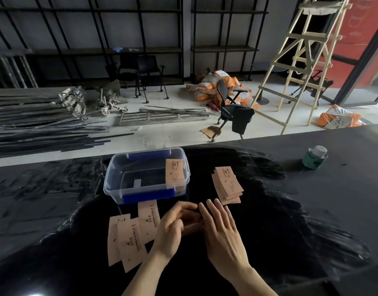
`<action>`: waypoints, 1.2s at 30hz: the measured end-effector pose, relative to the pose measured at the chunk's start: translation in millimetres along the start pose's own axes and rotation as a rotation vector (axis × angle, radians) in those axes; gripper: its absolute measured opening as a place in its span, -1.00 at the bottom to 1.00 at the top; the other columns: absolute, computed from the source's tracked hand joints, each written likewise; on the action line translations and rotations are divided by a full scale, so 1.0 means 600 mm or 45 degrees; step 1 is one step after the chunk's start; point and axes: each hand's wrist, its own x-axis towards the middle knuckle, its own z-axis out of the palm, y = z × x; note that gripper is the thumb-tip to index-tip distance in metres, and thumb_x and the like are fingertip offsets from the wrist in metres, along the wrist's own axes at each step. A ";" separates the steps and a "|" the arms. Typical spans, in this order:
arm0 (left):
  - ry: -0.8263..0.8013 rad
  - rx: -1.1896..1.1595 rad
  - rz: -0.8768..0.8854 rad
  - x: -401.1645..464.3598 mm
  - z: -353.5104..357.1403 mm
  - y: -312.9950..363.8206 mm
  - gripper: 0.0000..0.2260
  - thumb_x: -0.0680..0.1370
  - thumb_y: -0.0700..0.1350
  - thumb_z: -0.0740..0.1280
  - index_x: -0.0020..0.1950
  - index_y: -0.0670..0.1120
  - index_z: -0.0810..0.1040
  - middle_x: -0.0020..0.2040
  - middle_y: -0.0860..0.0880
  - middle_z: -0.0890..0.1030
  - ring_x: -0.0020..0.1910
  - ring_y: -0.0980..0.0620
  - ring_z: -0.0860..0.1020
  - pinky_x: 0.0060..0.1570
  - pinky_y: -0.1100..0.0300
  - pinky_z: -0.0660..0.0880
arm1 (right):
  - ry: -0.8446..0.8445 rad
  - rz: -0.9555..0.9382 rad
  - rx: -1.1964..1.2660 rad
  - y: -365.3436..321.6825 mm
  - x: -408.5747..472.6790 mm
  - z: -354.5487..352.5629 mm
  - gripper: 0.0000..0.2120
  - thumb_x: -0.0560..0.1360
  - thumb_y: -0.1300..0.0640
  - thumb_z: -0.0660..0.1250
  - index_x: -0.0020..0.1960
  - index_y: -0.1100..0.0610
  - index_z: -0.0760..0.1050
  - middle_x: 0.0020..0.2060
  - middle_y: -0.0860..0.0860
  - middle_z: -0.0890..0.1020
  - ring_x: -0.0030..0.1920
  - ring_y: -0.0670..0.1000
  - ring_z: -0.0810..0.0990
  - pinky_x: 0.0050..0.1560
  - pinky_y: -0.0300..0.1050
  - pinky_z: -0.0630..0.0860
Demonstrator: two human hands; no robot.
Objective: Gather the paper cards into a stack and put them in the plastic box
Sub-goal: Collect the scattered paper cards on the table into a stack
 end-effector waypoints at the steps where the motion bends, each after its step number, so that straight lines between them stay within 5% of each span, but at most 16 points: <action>1: 0.028 -0.183 -0.050 -0.004 0.003 0.007 -0.63 0.61 -0.41 0.06 0.19 -0.13 0.57 0.06 -0.16 0.72 0.10 -0.13 0.70 0.01 0.09 0.68 | -0.005 0.011 0.004 -0.001 0.002 0.001 -0.34 0.62 -0.06 0.15 0.65 0.07 0.03 0.61 0.11 0.24 0.64 0.10 -0.03 0.58 0.14 0.08; 5: 0.038 -0.390 -0.177 -0.003 0.012 0.011 -0.78 0.69 -0.19 0.12 0.21 -0.13 0.53 0.08 -0.16 0.72 0.07 -0.15 0.72 0.11 -0.10 0.66 | -0.088 -0.007 -0.088 -0.011 0.012 0.005 -0.34 0.60 0.00 0.16 0.64 0.12 0.04 0.56 0.11 0.33 0.63 0.17 0.01 0.58 0.25 0.12; 8: 0.097 -0.007 -0.081 0.004 0.012 -0.001 -0.78 0.63 -0.30 0.23 0.15 -0.02 0.54 0.07 -0.04 0.68 0.09 -0.02 0.69 0.07 0.10 0.68 | -0.128 0.012 -0.165 -0.015 0.018 0.005 -0.36 0.54 0.00 0.19 0.58 0.15 0.22 0.44 0.10 0.47 0.59 0.22 0.16 0.55 0.37 0.09; 12: 0.651 0.694 0.201 0.002 -0.018 -0.020 -0.77 0.54 -0.21 0.39 0.11 0.08 0.50 0.08 0.11 0.61 0.10 0.09 0.60 0.12 0.14 0.58 | -0.125 -0.012 -0.193 -0.011 0.021 0.005 -0.43 0.52 0.00 0.19 0.50 0.15 0.34 0.29 0.08 0.57 0.49 0.22 0.35 0.56 0.30 0.06; 14: 0.815 1.105 0.003 -0.005 -0.042 -0.023 -0.67 0.51 0.06 0.41 0.22 0.08 0.43 0.18 0.05 0.57 0.22 -0.02 0.54 0.23 0.02 0.51 | -0.123 -0.020 -0.193 -0.010 0.022 0.006 -0.42 0.51 0.01 0.16 0.50 0.15 0.34 0.28 0.08 0.57 0.46 0.21 0.38 0.56 0.27 0.09; 17: 0.707 1.358 -0.359 -0.011 -0.061 -0.038 -0.36 0.43 0.29 0.37 0.42 0.07 0.30 0.36 -0.01 0.49 0.40 -0.12 0.38 0.40 -0.08 0.32 | -0.098 -0.022 -0.175 -0.013 0.025 0.007 -0.43 0.51 0.00 0.11 0.49 0.16 0.35 0.26 0.09 0.58 0.43 0.20 0.42 0.54 0.25 0.11; 25: 0.461 1.302 -0.274 -0.017 -0.078 -0.030 -0.34 0.38 0.20 0.49 0.42 0.22 0.32 0.36 0.18 0.49 0.43 0.02 0.34 0.51 -0.01 0.19 | -0.160 -0.040 -0.173 -0.011 0.029 0.004 -0.42 0.54 -0.04 0.10 0.52 0.11 0.28 0.33 0.08 0.54 0.48 0.18 0.37 0.56 0.25 0.16; 27: 0.450 1.267 -0.201 -0.022 -0.079 -0.028 -0.36 0.37 0.11 0.52 0.39 0.23 0.34 0.33 0.20 0.50 0.34 0.07 0.43 0.41 0.06 0.31 | -0.168 -0.037 -0.167 -0.011 0.028 0.004 -0.42 0.54 -0.02 0.15 0.53 0.10 0.27 0.34 0.07 0.53 0.48 0.18 0.35 0.56 0.27 0.16; 31: 0.392 1.040 0.040 -0.020 -0.074 -0.021 -0.54 0.50 -0.20 0.47 0.30 0.17 0.46 0.22 0.26 0.48 0.08 0.18 0.56 -0.11 0.37 0.49 | -0.142 -0.042 -0.187 -0.011 0.027 0.006 -0.44 0.56 0.00 0.20 0.53 0.13 0.29 0.33 0.08 0.55 0.48 0.19 0.37 0.54 0.27 0.18; 36: 0.258 0.714 0.177 0.006 -0.064 -0.023 -0.64 0.55 -0.30 0.39 0.09 0.19 0.57 0.04 0.29 0.66 0.09 0.32 0.63 0.09 0.35 0.59 | -0.079 -0.057 -0.146 -0.011 0.023 0.012 -0.41 0.62 0.03 0.16 0.61 0.15 0.16 0.48 0.11 0.44 0.56 0.17 0.25 0.54 0.23 0.17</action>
